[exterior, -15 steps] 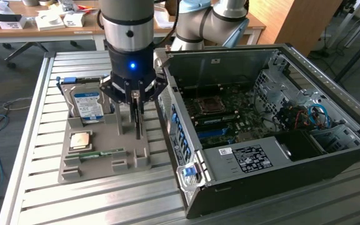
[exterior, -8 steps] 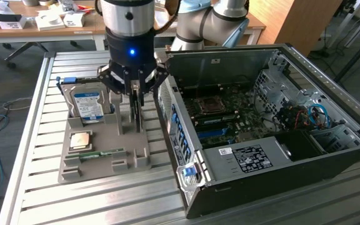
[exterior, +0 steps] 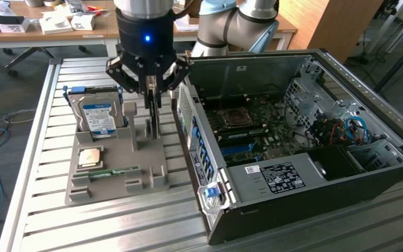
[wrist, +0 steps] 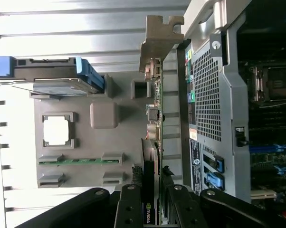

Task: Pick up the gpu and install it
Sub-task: 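Pick up the gpu and move the gpu toward the slot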

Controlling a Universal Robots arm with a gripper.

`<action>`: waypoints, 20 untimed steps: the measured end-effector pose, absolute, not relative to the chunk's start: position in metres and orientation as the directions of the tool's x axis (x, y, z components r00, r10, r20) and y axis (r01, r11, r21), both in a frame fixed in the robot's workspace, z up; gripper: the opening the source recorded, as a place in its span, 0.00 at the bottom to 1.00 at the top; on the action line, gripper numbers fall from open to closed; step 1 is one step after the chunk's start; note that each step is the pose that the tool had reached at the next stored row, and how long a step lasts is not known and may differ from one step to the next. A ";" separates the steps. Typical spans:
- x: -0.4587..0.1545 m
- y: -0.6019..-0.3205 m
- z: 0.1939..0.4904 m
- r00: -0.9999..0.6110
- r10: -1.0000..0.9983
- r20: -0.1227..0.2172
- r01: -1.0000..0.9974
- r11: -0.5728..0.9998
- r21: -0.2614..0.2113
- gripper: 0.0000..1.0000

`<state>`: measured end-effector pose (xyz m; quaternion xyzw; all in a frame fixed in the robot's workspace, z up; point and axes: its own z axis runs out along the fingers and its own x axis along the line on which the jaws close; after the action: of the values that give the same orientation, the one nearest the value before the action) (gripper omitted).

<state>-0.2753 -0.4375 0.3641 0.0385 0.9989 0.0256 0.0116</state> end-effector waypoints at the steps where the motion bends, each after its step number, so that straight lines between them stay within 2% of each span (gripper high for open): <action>1: -0.275 -0.438 0.368 -0.997 0.077 -0.021 0.076 0.996 0.052 0.26; 20: -0.274 -0.438 0.424 -0.997 0.077 -0.021 0.076 0.996 0.052 0.26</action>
<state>-0.2742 -0.4375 0.4237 0.0385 0.9989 0.0256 0.0115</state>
